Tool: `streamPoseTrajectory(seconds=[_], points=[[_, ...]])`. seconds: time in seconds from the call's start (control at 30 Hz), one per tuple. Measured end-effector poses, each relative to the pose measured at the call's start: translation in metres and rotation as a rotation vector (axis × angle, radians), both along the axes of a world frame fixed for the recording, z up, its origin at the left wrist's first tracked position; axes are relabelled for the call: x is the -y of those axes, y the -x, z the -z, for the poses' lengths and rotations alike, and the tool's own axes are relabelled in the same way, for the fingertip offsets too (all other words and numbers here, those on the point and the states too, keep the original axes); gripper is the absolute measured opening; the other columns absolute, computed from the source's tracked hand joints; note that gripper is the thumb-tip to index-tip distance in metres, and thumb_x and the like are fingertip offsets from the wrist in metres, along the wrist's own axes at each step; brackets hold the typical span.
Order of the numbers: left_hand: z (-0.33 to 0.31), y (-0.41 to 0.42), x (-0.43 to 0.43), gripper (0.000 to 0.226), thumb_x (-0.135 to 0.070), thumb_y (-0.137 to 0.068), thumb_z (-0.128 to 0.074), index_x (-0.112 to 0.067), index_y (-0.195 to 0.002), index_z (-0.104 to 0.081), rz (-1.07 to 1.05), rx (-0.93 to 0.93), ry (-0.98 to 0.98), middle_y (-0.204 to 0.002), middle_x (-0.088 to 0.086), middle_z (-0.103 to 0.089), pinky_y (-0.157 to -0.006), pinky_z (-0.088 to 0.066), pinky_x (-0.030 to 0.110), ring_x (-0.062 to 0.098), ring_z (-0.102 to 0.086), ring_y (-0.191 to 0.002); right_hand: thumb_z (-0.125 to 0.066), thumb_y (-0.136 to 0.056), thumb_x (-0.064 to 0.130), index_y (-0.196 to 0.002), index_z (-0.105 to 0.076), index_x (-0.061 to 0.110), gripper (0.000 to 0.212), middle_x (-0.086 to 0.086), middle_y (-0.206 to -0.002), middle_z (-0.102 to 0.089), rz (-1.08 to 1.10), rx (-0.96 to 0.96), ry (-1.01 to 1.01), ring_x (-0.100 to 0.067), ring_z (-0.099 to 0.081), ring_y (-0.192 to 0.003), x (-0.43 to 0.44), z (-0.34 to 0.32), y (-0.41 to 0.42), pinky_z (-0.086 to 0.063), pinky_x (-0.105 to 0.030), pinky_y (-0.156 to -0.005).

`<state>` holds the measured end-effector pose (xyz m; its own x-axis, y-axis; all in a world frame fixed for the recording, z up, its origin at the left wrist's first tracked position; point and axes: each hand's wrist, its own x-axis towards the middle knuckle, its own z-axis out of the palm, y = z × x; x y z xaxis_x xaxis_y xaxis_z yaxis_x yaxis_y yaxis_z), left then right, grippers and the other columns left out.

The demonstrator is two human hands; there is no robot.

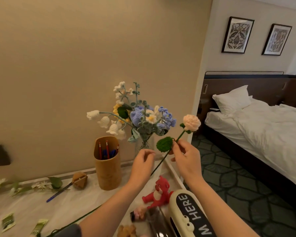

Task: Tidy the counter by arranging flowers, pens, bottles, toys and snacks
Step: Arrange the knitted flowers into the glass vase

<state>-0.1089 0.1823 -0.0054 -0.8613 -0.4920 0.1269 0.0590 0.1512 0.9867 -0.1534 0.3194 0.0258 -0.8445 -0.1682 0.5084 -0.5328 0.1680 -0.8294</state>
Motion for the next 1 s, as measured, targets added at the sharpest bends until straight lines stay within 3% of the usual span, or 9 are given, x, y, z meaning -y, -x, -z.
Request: streamPoseTrajectory(seconds=[0.13, 0.23, 0.3, 0.4, 0.5, 0.63, 0.83, 0.9, 1.0], points=[[0.003, 0.03, 0.005, 0.053, -0.014, -0.091, -0.057, -0.013, -0.139, -0.037, -0.093, 0.177, 0.014, -0.132, 0.004, -0.046, -0.095, -0.041, 0.031, 0.022, -0.048, -0.118, -0.054, -0.097, 0.031, -0.076, -0.063, 0.038, 0.024, 0.006, -0.073, -0.067, -0.017, -0.036, -0.019, -0.017, -0.065, -0.069, 0.0, -0.001, 0.014, -0.054, -0.055, -0.059], [0.008, 0.051, 0.01, 0.08, -0.019, -0.087, -0.064, -0.018, -0.151, -0.016, -0.155, 0.199, 0.086, -0.152, 0.006, -0.019, -0.113, -0.028, 0.037, 0.025, -0.023, -0.14, -0.052, -0.098, 0.032, -0.077, -0.061, 0.032, 0.023, 0.008, -0.069, -0.064, -0.023, -0.082, -0.053, -0.011, -0.062, -0.065, 0.006, 0.002, 0.024, -0.054, -0.049, -0.058], [0.012, 0.064, 0.014, 0.084, -0.026, -0.085, -0.067, -0.017, -0.151, -0.015, -0.168, 0.272, 0.133, -0.156, 0.01, -0.01, -0.116, -0.024, 0.037, 0.026, -0.012, -0.144, -0.05, -0.098, 0.032, -0.075, -0.058, 0.031, 0.024, 0.008, -0.066, -0.061, -0.02, -0.116, -0.063, -0.009, -0.058, -0.062, 0.009, 0.005, 0.03, -0.05, -0.039, -0.054], [0.015, 0.084, 0.021, 0.086, -0.03, -0.078, -0.073, -0.023, -0.148, -0.023, -0.291, 0.26, 0.191, -0.154, 0.01, -0.015, -0.113, -0.029, 0.039, 0.031, -0.015, -0.142, -0.051, -0.099, 0.027, -0.076, -0.057, 0.031, 0.024, 0.008, -0.066, -0.06, -0.039, -0.11, -0.038, -0.007, -0.055, -0.062, 0.013, 0.009, 0.041, -0.041, -0.022, -0.051], [0.013, 0.103, 0.025, 0.08, -0.039, -0.076, -0.073, -0.024, -0.143, -0.031, -0.42, 0.326, 0.188, -0.151, 0.014, -0.024, -0.11, -0.028, 0.042, 0.035, -0.019, -0.14, -0.052, -0.099, 0.024, -0.078, -0.058, 0.032, 0.023, 0.012, -0.073, -0.062, -0.048, -0.101, -0.005, -0.005, -0.055, -0.061, 0.014, 0.012, 0.052, -0.039, -0.018, -0.05], [0.015, 0.124, 0.032, 0.073, -0.046, -0.075, -0.072, -0.015, -0.134, -0.043, -0.517, 0.394, 0.165, -0.145, 0.014, -0.04, -0.109, -0.032, 0.044, 0.037, -0.029, -0.135, -0.052, -0.099, 0.025, -0.082, -0.06, 0.033, 0.02, 0.012, -0.073, -0.063, -0.065, -0.117, 0.0, -0.006, -0.057, -0.063, 0.012, 0.012, 0.066, -0.043, -0.023, -0.052], [0.023, 0.126, 0.039, 0.092, -0.071, -0.063, -0.066, -0.022, -0.138, -0.048, -0.546, 0.4, 0.287, -0.144, 0.005, -0.047, -0.11, -0.034, 0.045, 0.036, -0.033, -0.135, -0.047, -0.096, 0.038, -0.084, -0.062, 0.026, 0.023, 0.005, -0.067, -0.062, -0.035, -0.108, 0.019, -0.014, -0.058, -0.059, 0.011, 0.009, 0.081, -0.05, -0.042, -0.054], [0.025, 0.123, 0.042, 0.088, -0.068, -0.059, -0.069, -0.021, -0.132, -0.053, -0.51, 0.311, 0.3, -0.138, 0.004, -0.054, -0.107, -0.039, 0.044, 0.033, -0.042, -0.132, -0.048, -0.097, 0.036, -0.079, -0.059, 0.027, 0.022, 0.003, -0.066, -0.061, -0.012, -0.108, 0.031, -0.018, -0.057, -0.058, 0.01, 0.009, 0.08, -0.049, -0.045, -0.052], [0.025, 0.114, 0.05, 0.06, -0.034, -0.057, -0.089, -0.025, -0.11, -0.062, -0.383, -0.014, 0.145, -0.113, -0.008, -0.067, -0.092, -0.05, 0.034, 0.017, -0.058, -0.115, -0.051, -0.099, 0.025, -0.071, -0.051, 0.032, 0.028, 0.005, -0.06, -0.056, 0.005, -0.12, 0.039, -0.014, -0.052, -0.053, 0.008, 0.009, 0.076, -0.044, -0.038, -0.049]])
